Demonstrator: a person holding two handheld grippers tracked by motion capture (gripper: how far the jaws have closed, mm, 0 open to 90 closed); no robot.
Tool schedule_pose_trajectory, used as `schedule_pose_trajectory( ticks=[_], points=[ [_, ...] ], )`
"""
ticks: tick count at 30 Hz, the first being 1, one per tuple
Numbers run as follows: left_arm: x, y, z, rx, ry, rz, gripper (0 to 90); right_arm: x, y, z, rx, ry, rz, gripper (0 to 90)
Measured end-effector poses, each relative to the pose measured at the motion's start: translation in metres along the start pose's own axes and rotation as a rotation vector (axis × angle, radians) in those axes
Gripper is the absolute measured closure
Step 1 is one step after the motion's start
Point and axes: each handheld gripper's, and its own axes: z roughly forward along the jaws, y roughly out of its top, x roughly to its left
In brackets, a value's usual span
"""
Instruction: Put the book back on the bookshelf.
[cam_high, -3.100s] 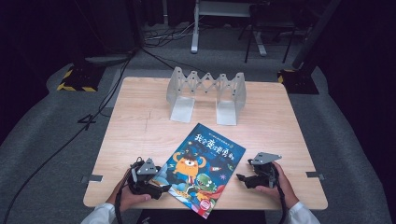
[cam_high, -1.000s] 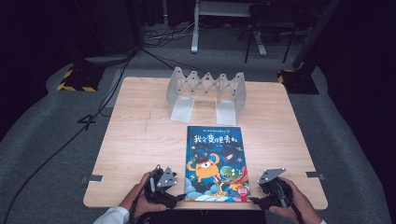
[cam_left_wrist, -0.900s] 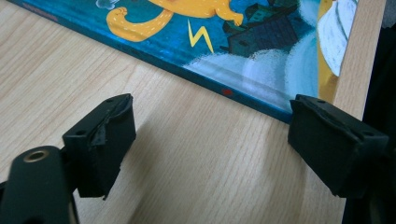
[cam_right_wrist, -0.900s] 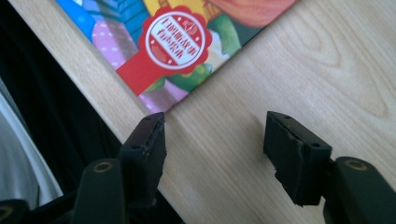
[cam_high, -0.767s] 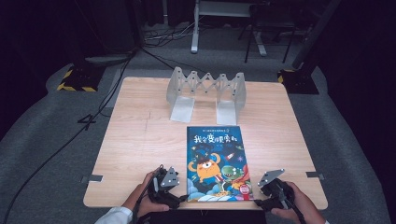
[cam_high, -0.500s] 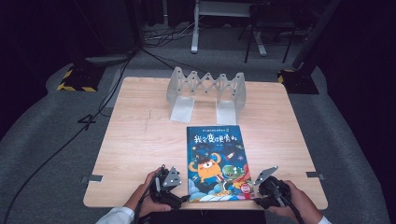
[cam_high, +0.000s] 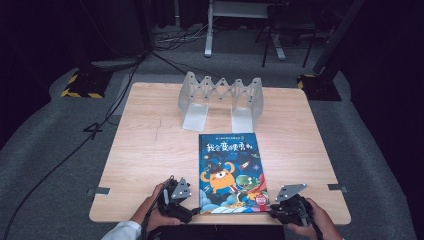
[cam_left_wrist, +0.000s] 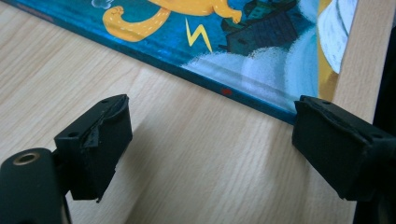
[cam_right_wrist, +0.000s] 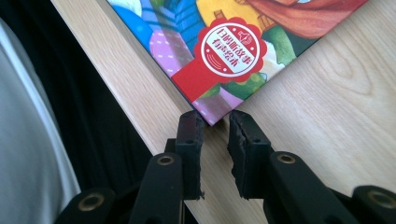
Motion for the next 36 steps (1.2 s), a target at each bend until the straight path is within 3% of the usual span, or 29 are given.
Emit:
schedule_pose_trajectory(
  ticks=[2,3,6,9,12,21,27,29,36],
  points=[
    [0.002,-0.001,-0.001,0.001,0.006,-0.001,12.4,-0.002,-0.006,0.001,-0.063,0.033,0.026,75.9],
    [0.002,-0.001,-0.001,0.001,0.006,-0.001,12.4,-0.002,-0.006,0.001,-0.063,0.033,0.026,75.9],
    [0.003,-0.001,-0.001,0.000,0.007,-0.004,12.4,-0.001,-0.009,0.006,-0.140,0.049,0.035,75.9],
    [0.004,-0.001,-0.002,0.000,0.012,-0.009,12.4,0.001,-0.007,0.007,-0.199,0.038,0.009,68.0],
    [0.005,-0.002,-0.002,-0.001,0.013,-0.011,12.4,-0.004,-0.003,0.005,-0.241,0.098,0.037,53.0],
    [0.008,-0.003,-0.003,0.000,0.016,-0.016,12.4,-0.015,0.012,0.001,-0.316,0.199,0.036,32.4],
    [0.008,-0.003,-0.003,0.000,0.016,-0.016,12.4,-0.020,0.018,-0.003,-0.337,0.246,0.025,29.9],
    [0.008,-0.003,-0.003,0.000,0.016,-0.016,12.4,-0.021,0.015,-0.005,-0.371,0.274,0.035,28.4],
    [0.008,-0.003,-0.003,0.000,0.016,-0.016,12.4,-0.026,0.012,-0.003,-0.372,0.278,0.060,29.1]
  ],
)
